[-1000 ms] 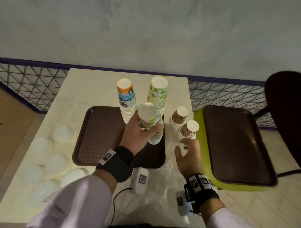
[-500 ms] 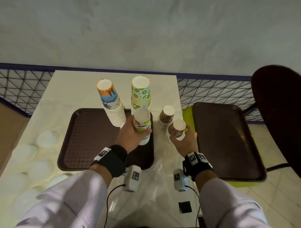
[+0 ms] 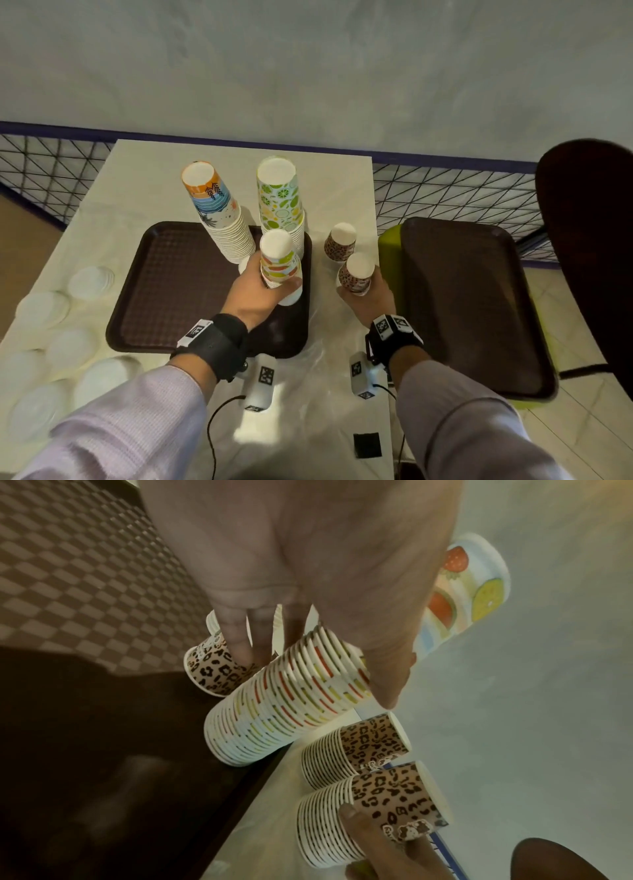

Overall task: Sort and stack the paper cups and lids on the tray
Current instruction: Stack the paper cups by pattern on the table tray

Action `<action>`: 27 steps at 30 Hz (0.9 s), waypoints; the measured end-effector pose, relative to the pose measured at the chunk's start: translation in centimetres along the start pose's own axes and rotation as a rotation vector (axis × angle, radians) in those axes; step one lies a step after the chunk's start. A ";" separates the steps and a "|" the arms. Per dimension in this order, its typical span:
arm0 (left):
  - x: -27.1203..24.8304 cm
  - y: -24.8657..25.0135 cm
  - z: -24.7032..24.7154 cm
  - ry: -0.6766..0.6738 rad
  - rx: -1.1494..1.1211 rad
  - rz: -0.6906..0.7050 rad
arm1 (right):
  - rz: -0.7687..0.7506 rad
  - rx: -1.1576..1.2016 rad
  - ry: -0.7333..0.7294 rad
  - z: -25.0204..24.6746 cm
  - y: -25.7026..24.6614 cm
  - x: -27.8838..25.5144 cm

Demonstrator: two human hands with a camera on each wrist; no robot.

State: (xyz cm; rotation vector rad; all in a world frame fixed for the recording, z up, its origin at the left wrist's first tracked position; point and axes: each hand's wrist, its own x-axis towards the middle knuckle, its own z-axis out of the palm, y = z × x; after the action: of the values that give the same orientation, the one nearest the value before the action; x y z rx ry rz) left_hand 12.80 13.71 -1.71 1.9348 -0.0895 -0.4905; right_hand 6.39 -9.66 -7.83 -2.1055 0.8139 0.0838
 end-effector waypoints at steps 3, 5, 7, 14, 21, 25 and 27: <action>-1.1 -0.1 0.5 0.060 -0.075 -0.034 | -0.105 -0.054 -0.019 -0.2 0.1 -0.4; -2.7 -0.1 1.1 0.116 -0.095 -0.083 | -0.176 -0.130 -0.050 -0.2 0.0 -0.9; -4.5 -0.8 1.7 0.198 -0.068 -0.159 | -0.228 -0.160 -0.069 -0.1 0.3 -1.4; -7.7 -4.0 4.5 0.166 -0.075 -0.209 | -0.261 -0.105 -0.133 -0.4 1.1 -2.0; -7.3 -0.4 6.4 -0.049 -0.247 -0.088 | -0.192 0.099 -0.111 -2.3 1.4 -2.4; -6.6 1.5 7.0 -0.115 -0.346 -0.038 | -0.254 0.191 -0.252 -4.2 0.3 -4.0; -6.4 2.0 7.2 -0.141 -0.354 -0.018 | -0.306 0.228 -0.356 -5.4 -0.4 -5.1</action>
State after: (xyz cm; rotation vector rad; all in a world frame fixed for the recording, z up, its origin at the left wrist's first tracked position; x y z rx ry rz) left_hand 4.63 8.47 -0.37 1.5558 -0.0712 -0.6115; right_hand 1.42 -10.82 -2.44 -1.9000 0.2714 0.1864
